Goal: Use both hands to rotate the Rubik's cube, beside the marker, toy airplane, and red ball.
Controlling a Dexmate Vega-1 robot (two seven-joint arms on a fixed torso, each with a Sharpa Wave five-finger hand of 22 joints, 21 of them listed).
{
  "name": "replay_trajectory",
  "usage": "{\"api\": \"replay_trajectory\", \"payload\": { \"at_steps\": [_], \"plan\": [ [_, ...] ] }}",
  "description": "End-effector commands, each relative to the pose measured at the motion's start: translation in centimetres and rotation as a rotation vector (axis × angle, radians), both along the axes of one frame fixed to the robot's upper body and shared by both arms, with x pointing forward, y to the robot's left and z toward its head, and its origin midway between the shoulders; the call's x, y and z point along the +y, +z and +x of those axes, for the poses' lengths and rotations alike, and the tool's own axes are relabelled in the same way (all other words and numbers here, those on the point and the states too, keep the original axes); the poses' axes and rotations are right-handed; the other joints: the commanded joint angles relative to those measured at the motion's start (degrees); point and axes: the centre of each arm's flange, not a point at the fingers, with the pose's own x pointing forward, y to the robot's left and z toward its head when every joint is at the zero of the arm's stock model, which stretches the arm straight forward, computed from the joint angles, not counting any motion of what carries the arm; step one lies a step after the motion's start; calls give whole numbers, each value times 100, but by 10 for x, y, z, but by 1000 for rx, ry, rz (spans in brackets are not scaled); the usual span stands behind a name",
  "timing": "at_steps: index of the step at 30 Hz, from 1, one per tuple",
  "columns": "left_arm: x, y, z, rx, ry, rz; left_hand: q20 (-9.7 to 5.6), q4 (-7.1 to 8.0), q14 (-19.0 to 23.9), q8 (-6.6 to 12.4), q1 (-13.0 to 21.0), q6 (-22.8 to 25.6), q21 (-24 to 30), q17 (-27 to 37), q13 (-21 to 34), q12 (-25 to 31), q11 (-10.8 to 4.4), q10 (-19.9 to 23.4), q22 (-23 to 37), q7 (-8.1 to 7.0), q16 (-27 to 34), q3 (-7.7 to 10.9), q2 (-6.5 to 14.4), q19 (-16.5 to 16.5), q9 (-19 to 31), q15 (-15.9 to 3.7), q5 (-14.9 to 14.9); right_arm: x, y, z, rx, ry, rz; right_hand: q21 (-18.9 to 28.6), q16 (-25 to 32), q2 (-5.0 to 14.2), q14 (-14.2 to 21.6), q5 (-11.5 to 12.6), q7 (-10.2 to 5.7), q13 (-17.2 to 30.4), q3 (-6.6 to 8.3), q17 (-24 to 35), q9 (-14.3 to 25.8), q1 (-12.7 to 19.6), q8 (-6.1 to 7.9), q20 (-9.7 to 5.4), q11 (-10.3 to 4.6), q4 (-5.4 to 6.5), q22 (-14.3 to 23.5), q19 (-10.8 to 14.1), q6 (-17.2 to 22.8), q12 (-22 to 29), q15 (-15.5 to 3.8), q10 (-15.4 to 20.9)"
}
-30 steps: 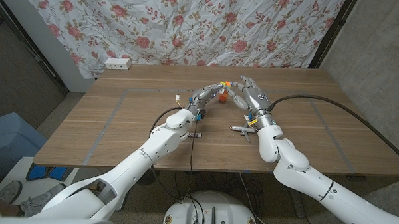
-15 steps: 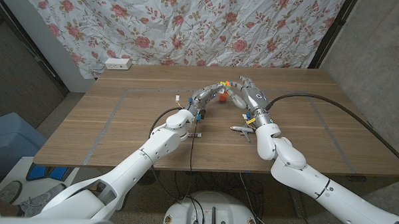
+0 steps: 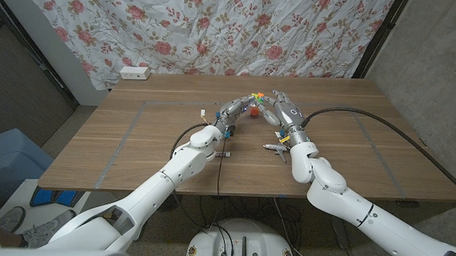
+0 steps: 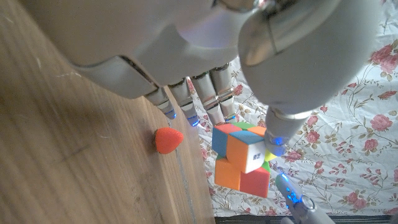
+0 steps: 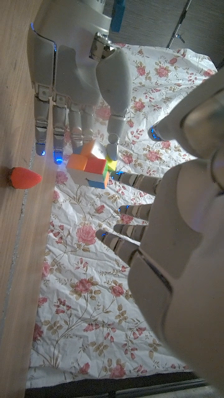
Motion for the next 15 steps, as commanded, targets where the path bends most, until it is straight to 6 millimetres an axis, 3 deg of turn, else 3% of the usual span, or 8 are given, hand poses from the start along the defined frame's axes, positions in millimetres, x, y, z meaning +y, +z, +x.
{"api": "replay_trajectory", "payload": {
  "at_steps": [1, 15],
  "plan": [
    [-1, 1, 3, 8, -6, -22, 37, 3, -25, 31, -11, 162, 42, 6, 16, -6, -241, 306, 13, 109, 30, 18, 34, -27, 19, -114, 25, 0, -4, 1, 10, -7, -10, -1, 30, 19, -24, 29, -5, 14, 21, 32, 17, -58, 10, 22, -19, 44, 13, -4, 21, -8, 9, -3],
    [-5, 0, 6, 27, -19, -38, 39, 0, -7, 34, -16, 192, 58, 5, 13, -5, -242, 335, 12, 120, 42, 25, 42, -1, 18, -127, 25, 0, -8, 3, 20, -11, -34, 8, 39, 38, -6, 35, -3, 14, 27, 33, 18, -50, 36, 1, -51, 62, 13, 13, 93, 6, -8, 29]
  ]
}}
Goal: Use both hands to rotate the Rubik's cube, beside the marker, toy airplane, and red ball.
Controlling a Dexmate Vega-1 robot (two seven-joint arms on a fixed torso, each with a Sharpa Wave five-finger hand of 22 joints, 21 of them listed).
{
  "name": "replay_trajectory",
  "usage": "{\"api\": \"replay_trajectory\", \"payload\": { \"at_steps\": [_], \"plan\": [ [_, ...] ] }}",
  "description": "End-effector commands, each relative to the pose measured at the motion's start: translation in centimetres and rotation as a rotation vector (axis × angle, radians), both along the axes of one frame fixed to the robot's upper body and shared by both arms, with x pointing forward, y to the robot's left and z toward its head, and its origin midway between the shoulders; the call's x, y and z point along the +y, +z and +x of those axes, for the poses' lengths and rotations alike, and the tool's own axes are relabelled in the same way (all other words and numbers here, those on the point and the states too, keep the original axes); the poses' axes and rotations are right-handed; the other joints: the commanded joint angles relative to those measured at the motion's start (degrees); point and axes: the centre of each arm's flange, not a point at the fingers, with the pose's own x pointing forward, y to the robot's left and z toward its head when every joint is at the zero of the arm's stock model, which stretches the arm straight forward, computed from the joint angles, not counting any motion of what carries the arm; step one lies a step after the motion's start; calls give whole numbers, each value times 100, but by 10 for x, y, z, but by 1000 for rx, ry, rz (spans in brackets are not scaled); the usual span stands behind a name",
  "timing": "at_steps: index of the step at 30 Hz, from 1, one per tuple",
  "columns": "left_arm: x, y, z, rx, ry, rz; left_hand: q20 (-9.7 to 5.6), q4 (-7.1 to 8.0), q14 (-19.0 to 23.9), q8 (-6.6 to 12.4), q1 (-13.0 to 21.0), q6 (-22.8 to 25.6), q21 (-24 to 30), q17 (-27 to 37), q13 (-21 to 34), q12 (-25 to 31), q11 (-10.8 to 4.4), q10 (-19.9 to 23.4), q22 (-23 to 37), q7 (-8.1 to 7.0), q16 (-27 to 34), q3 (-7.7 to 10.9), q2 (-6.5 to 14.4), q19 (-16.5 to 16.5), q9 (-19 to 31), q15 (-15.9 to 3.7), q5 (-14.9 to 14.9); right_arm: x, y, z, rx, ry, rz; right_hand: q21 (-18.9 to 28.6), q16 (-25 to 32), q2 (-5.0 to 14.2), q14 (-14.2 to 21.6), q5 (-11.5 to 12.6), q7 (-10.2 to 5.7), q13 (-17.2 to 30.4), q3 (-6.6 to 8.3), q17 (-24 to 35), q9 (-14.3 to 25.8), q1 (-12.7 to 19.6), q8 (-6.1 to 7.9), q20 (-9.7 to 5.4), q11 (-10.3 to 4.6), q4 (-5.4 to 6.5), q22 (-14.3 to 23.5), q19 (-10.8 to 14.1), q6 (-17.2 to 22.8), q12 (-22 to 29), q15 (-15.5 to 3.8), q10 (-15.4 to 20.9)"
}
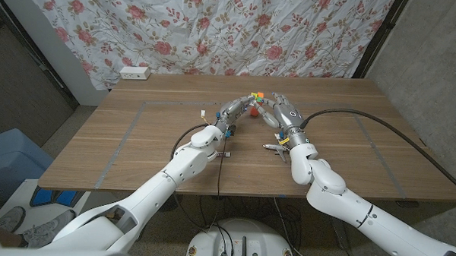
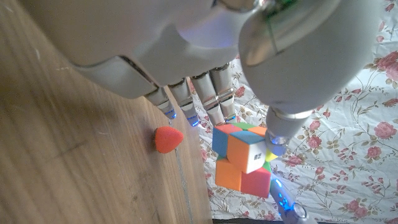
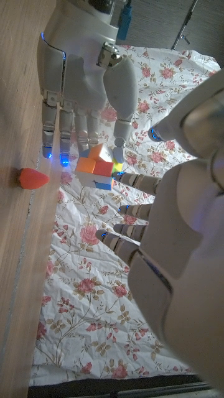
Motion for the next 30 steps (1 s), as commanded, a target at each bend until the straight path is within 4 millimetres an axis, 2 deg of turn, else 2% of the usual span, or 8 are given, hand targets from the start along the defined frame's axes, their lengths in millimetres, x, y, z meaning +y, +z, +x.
{"api": "replay_trajectory", "payload": {
  "at_steps": [1, 4, 30],
  "plan": [
    [-2, 0, 3, 10, -10, -4, 40, 0, -8, 35, -3, 140, 59, 5, 13, -3, -251, 283, 12, 91, 42, 26, 44, -2, 21, -124, 25, 0, -3, 1, 6, -3, -18, 6, 40, 40, -4, 36, 4, 14, 5, 5, 18, -49, 35, -1, -44, 39, 12, 9, 48, 6, -4, 28],
    [-3, 1, 4, 13, -14, 0, 43, -2, -16, 18, -7, 106, 60, 5, 12, -24, -217, 241, 12, 90, 40, 27, 43, -4, 20, -118, 25, 0, -3, 1, 7, -2, -19, 8, 39, 42, -6, 37, 4, 14, 6, 5, 18, -47, 40, 0, -47, 42, 12, 14, 61, 9, -9, 36],
    [-9, 3, 8, 23, -39, -4, 66, -27, -46, -2, -1, 50, 63, 5, 3, -46, -232, 204, 10, 77, 37, 28, -6, -14, 16, -132, 29, 7, -8, 2, 22, 21, -37, 10, 34, 50, -15, 46, -11, 13, 19, -2, 18, -22, 74, -4, -72, 52, 12, 22, 201, 12, -20, 50]
  ]
}}
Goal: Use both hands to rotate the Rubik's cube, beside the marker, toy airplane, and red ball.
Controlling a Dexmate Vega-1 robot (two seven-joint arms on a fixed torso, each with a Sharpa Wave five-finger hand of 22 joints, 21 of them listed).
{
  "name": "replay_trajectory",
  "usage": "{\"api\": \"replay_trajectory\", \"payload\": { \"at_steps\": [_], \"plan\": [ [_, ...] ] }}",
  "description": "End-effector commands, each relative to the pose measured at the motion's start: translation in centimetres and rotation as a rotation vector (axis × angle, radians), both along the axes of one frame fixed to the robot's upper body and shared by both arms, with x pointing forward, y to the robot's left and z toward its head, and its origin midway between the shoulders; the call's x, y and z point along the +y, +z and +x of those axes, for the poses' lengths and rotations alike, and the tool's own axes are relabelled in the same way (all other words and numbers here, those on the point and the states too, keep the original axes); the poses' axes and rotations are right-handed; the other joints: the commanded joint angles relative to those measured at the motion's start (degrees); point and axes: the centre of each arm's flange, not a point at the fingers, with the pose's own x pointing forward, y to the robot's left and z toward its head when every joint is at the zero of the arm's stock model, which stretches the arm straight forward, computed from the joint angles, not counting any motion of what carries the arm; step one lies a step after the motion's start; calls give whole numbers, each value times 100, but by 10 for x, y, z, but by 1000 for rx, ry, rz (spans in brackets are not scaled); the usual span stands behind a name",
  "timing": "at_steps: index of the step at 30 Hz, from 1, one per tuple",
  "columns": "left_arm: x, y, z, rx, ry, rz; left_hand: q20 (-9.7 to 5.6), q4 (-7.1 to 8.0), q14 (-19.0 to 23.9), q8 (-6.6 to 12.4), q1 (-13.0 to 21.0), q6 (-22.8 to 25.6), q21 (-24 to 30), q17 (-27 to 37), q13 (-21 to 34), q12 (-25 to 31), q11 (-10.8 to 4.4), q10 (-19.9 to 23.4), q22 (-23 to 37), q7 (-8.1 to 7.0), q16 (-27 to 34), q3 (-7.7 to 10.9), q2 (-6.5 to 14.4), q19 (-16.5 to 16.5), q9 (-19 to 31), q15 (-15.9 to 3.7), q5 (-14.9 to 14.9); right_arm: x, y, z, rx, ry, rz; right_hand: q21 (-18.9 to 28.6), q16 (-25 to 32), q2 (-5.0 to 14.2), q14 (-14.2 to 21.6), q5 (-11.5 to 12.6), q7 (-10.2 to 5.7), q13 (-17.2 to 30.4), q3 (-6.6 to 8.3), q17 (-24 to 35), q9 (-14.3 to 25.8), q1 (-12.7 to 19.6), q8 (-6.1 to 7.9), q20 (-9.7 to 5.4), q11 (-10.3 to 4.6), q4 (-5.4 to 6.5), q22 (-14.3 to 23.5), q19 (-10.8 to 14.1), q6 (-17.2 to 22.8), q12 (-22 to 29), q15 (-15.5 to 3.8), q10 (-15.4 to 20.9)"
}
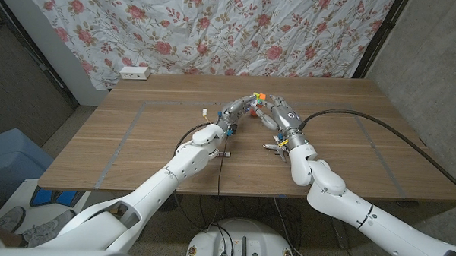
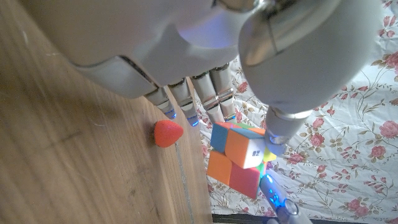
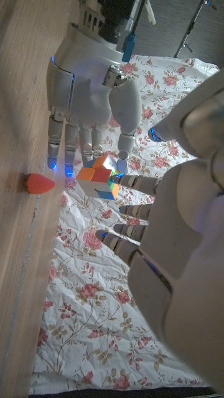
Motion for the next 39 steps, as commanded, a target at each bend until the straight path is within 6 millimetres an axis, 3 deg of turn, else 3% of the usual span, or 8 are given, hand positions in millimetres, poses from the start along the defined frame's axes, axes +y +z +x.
{"api": "replay_trajectory", "payload": {
  "at_steps": [1, 39],
  "plan": [
    [-3, 1, 1, 5, -7, -9, 33, -27, -13, 48, -2, 77, 63, 5, 7, 22, -210, 229, 10, 54, 39, 28, -5, 17, 13, -98, 29, 3, -3, 0, 10, 9, -12, 10, 35, 50, -13, 20, -6, 13, 2, 13, 30, -21, 48, -4, -33, 36, 12, 22, 76, 11, -18, 6],
    [13, 2, -4, -25, 45, 28, 22, -25, 23, 60, 13, 118, 84, 4, 5, 45, -226, 317, 10, 65, 55, 48, 2, 75, 13, -129, 31, -10, -10, -5, 22, -21, 23, 24, 51, 64, 38, 30, -18, 14, 30, 2, 31, 16, 35, -36, -46, 37, 11, 69, 145, 26, -36, 49]
  ]
}}
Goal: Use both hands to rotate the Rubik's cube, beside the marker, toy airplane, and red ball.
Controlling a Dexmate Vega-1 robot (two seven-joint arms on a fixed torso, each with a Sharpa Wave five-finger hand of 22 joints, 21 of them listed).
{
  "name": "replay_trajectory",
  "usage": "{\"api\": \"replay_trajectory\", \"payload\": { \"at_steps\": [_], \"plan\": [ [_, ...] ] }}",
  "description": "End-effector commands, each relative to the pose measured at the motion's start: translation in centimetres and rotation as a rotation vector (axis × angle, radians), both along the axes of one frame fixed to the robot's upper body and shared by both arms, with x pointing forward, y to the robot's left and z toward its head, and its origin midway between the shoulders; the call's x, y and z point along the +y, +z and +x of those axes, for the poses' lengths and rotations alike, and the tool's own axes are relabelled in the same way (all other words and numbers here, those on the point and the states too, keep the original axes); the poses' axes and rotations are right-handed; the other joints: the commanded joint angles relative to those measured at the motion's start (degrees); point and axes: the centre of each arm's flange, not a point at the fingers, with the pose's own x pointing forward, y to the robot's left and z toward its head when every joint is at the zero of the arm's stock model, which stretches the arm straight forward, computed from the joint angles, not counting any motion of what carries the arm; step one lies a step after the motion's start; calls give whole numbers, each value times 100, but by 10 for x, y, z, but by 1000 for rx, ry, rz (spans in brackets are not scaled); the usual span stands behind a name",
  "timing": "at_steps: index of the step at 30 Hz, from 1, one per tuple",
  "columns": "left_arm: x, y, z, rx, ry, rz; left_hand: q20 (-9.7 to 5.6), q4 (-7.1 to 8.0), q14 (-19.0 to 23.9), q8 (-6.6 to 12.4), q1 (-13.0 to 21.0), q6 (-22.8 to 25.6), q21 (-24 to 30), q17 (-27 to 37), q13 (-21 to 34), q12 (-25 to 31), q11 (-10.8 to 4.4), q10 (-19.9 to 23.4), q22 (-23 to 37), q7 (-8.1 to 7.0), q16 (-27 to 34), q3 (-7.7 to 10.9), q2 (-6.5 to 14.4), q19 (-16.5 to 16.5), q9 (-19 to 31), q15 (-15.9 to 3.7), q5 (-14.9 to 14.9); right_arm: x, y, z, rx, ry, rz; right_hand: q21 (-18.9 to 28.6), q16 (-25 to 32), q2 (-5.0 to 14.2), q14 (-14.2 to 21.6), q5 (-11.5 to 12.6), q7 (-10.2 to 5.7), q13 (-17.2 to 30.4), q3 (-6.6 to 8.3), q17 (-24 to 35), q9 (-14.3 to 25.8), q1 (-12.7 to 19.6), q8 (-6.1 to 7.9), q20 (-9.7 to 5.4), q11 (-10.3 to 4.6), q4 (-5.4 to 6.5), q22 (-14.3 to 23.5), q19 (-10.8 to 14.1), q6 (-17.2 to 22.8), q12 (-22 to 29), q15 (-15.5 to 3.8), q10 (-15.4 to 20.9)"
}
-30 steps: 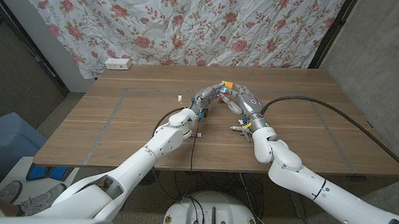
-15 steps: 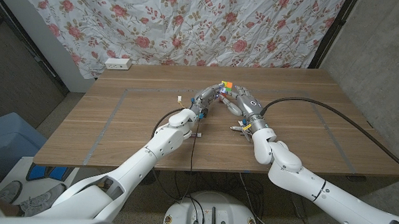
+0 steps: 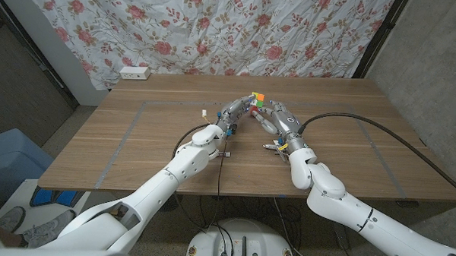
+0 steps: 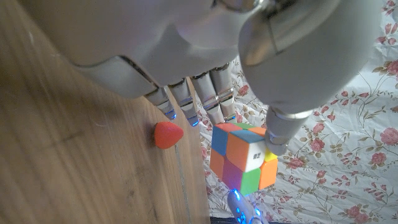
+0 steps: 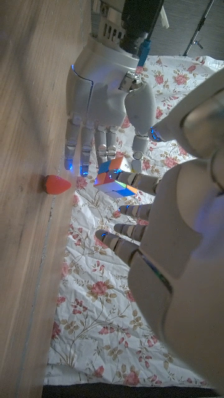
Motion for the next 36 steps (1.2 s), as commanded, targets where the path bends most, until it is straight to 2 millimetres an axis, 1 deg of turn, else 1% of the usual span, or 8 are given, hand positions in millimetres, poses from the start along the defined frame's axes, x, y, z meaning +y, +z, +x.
{"api": "replay_trajectory", "payload": {
  "at_steps": [1, 10, 16, 21, 23, 26, 31, 36],
  "plan": [
    [10, 4, -3, -30, 41, 57, 13, -3, 25, 33, 12, 120, 39, 4, 20, 9, -253, 290, 10, 65, 55, 40, 3, 38, 13, -125, 36, -7, 5, -6, -27, -3, 26, 30, 55, 63, 56, 31, -5, 14, 17, -1, 29, 20, 33, -16, -41, 20, 11, 66, 72, 36, -11, 78],
    [21, 13, -6, -74, 85, 155, 15, -1, 24, 30, 13, 119, 40, 3, 20, 5, -249, 290, 10, 71, 53, 46, 6, 47, 13, -123, 36, -19, 15, -9, -50, 28, 96, 46, 81, 54, 144, 32, -9, 13, 30, -12, 30, 43, 25, -10, -50, 5, 10, 133, 82, 66, -29, 179],
    [29, 17, -9, -100, 107, 208, 18, -1, 26, 31, 14, 123, 37, 3, 20, 0, -235, 282, 11, 72, 54, 48, 7, 42, 13, -114, 36, -29, 19, -7, -50, 48, 135, 46, 86, 41, 168, 32, 0, 13, 31, -18, 30, 49, 11, -9, -18, -2, 9, 150, 58, 82, -24, 240],
    [39, 21, -12, -124, 129, 250, 22, -2, 19, 26, 17, 114, 33, 3, 19, -6, -237, 271, 11, 80, 50, 51, 8, 34, 13, -109, 37, -37, 23, -6, -59, 71, 154, 55, 92, 33, 192, 31, -7, 13, 31, -21, 31, 48, -24, -22, -8, -4, 9, 196, -28, 84, -21, 276],
    [43, 22, -13, -132, 139, 270, 22, -2, 10, 26, 17, 114, 32, 3, 19, -7, -241, 272, 11, 77, 47, 52, 8, 33, 13, -108, 37, -40, 25, -5, -58, 75, 169, 58, 94, 30, 205, 31, -13, 13, 33, -24, 31, 51, -36, -33, 35, -6, 8, 217, -64, 89, -27, 305],
    [49, 23, -14, -147, 159, 299, 17, -1, 4, 25, 16, 112, 31, 3, 19, -9, -242, 267, 11, 74, 44, 52, 7, 31, 13, -107, 37, -46, 27, -3, -55, 86, 200, 59, 96, 16, 220, 30, -9, 13, 31, -28, 31, 53, -60, -34, 43, -11, 8, 238, -142, 85, -18, 316],
    [56, 23, -16, -165, 170, 343, -5, -1, -115, 26, 16, 119, 10, 1, 18, -8, -242, 277, 10, 79, 4, 55, 5, -24, 13, -152, 37, -56, 28, 1, -31, 111, 243, 57, 110, 8, 274, 30, -18, 12, 33, -34, 32, 57, -64, -55, 63, -17, 7, 264, -193, 94, -25, 373],
    [62, 26, -19, -195, 196, 408, -10, 1, -141, 15, 14, 98, 0, -1, 17, -10, -200, 277, 9, 89, 4, 58, 5, -59, 11, -145, 37, -64, 30, 5, -27, 137, 276, 56, 111, 1, 291, 31, -13, 11, 34, -39, 32, 57, -81, -74, 72, -19, 7, 290, -294, 102, -47, 432]
  ]
}}
